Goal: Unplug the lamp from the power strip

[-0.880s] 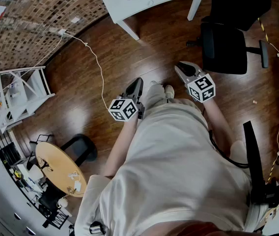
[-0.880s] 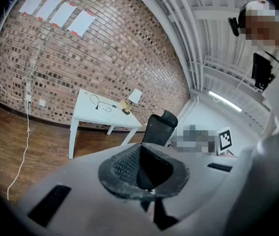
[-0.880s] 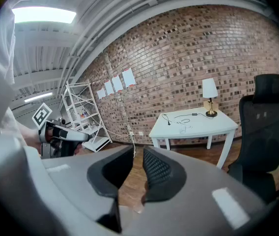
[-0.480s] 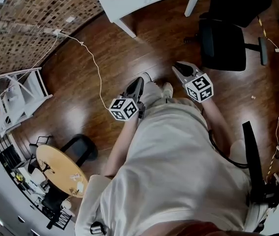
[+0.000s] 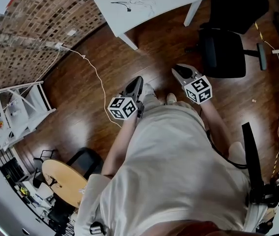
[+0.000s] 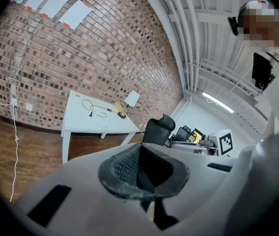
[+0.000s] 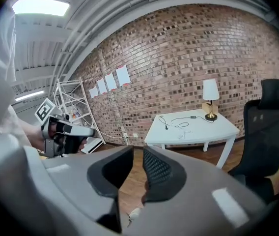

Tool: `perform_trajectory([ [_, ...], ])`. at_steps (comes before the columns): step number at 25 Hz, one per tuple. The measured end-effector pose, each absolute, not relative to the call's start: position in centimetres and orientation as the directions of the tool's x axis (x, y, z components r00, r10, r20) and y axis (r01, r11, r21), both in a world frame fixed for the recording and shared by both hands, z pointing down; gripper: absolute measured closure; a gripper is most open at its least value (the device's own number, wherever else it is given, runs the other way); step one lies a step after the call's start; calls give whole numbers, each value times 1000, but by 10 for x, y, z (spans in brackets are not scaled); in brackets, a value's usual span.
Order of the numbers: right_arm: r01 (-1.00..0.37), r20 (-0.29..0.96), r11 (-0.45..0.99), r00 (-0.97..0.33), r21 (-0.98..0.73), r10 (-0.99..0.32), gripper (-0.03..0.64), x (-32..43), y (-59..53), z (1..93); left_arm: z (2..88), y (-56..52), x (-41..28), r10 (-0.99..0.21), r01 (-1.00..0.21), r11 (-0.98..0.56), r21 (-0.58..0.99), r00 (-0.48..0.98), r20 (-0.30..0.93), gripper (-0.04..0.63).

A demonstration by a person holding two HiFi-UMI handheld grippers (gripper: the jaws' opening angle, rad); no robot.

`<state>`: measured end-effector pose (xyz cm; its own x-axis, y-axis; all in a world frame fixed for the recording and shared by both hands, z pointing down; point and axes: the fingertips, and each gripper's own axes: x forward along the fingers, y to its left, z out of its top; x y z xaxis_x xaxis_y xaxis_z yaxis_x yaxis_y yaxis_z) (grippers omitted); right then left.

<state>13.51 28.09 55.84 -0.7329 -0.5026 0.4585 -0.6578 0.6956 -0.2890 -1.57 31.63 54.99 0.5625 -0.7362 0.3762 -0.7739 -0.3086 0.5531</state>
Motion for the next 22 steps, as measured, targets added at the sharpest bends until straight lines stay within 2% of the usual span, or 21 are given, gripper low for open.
perform_trajectory([
  [22, -749, 478, 615, -645, -244, -596, 565, 53, 222, 557, 559, 239, -110, -675, -705, -411, 578, 661, 327, 592],
])
